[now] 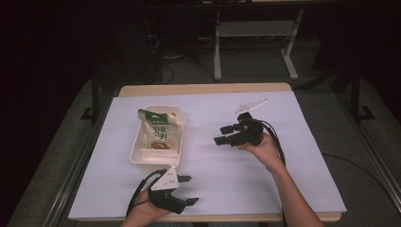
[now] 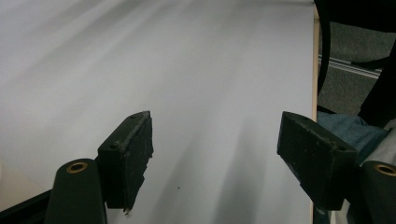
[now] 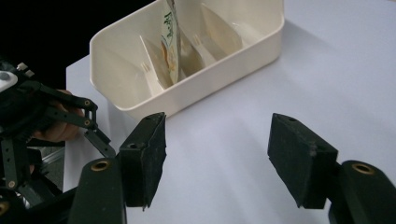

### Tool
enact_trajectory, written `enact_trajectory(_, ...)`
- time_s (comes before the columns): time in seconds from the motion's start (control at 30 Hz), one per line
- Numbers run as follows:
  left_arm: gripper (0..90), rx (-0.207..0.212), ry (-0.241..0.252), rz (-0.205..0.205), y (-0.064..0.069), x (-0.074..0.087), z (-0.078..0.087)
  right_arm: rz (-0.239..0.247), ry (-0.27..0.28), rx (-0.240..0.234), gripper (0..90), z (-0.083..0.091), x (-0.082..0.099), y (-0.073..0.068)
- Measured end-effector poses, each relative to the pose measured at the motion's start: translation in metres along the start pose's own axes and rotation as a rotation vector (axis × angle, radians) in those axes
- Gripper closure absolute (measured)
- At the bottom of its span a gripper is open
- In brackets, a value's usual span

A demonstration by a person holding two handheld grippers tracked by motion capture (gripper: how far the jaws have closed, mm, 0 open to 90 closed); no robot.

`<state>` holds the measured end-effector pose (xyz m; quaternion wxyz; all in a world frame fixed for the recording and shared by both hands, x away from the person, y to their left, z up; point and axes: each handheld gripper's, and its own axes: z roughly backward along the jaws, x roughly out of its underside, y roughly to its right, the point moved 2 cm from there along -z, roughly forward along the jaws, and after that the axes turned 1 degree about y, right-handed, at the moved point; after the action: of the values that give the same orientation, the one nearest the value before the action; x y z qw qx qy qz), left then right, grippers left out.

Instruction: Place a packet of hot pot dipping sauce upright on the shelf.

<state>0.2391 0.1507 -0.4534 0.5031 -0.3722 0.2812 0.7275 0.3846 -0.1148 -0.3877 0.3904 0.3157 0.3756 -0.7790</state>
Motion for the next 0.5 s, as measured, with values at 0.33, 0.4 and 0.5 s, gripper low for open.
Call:
enact_trajectory(0.33,26.3,-0.001,-0.002,0.003,-0.001,0.0,0.001,-0.033,0.004,0.029,36.1,0.022,0.025,0.002)
enact_trajectory(0.4,26.3,-0.002,-0.003,0.005,0.0,0.001,0.0,-0.036,0.005,0.035,36.0,0.026,0.03,0.002)
enact_trajectory(0.5,26.3,0.001,-0.007,0.003,0.0,0.001,-0.001,-0.036,0.006,0.042,35.7,0.032,0.036,0.001)
